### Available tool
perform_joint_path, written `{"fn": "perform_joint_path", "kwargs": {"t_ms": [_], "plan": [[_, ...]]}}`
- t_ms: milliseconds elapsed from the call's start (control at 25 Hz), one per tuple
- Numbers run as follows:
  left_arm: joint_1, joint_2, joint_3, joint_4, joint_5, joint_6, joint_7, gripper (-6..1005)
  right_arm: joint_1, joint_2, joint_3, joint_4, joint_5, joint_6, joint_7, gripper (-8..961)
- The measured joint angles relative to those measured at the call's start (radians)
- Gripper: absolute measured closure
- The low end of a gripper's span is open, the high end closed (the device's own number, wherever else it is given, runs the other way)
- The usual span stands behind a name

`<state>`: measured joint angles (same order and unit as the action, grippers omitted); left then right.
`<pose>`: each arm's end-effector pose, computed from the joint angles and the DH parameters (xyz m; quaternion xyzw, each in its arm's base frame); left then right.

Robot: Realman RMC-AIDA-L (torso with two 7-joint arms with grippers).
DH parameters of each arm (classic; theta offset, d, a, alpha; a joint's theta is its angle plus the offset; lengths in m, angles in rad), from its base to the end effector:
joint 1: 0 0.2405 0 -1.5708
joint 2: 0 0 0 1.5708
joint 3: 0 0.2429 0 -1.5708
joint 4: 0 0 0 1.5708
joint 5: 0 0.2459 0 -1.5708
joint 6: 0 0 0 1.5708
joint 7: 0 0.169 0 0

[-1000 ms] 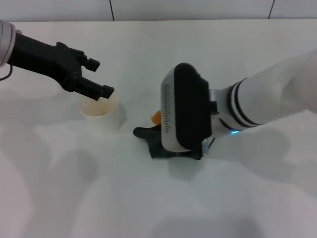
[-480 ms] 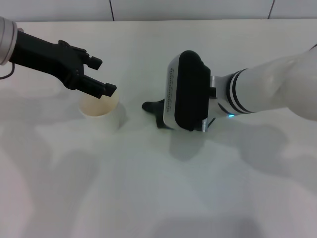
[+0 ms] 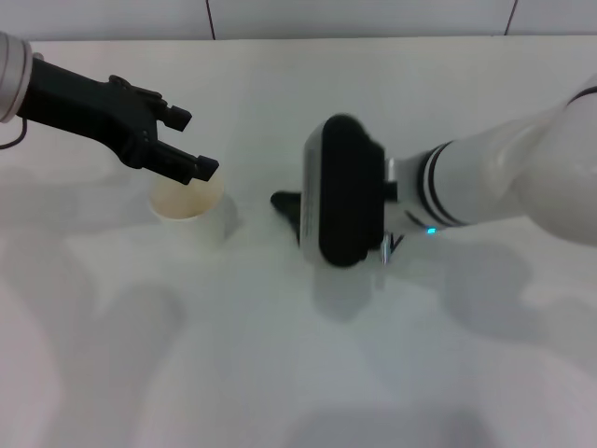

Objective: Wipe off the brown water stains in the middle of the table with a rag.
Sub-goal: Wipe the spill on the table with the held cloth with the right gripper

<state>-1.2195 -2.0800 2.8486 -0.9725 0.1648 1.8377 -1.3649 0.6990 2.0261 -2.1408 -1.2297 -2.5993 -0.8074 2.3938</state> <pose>-0.2024 0.4144 0.0586 -0.9781 -0.1836 -0.0177 0.0960 0.1002 0.3773 -0.1594 -0.9557 -0.1200 -0.1639 0.2130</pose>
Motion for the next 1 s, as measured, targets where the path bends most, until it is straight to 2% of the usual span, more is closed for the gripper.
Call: {"fn": "perform_joint_path", "kwargs": {"t_ms": [320, 480, 640, 1000], "plan": [[0.002, 0.000, 0.000, 0.000, -0.001, -0.002, 0.000, 105, -0.090, -0.002, -0.016, -0.188, 0.012, -0.148, -0.112, 876], [0.000, 0.000, 0.000, 0.000, -0.001, -0.002, 0.000, 105, -0.108, 0.001, -0.027, -0.218, 0.012, -0.166, -0.137, 876], [-0.003, 0.000, 0.000, 0.000, -0.001, -0.004, 0.000, 105, -0.104, 0.002, -0.041, -0.179, 0.009, -0.104, -0.138, 876], [-0.005, 0.000, 0.000, 0.002, -0.001, -0.005, -0.009, 105, -0.077, 0.002, -0.055, -0.039, 0.000, 0.141, -0.134, 876]]}}
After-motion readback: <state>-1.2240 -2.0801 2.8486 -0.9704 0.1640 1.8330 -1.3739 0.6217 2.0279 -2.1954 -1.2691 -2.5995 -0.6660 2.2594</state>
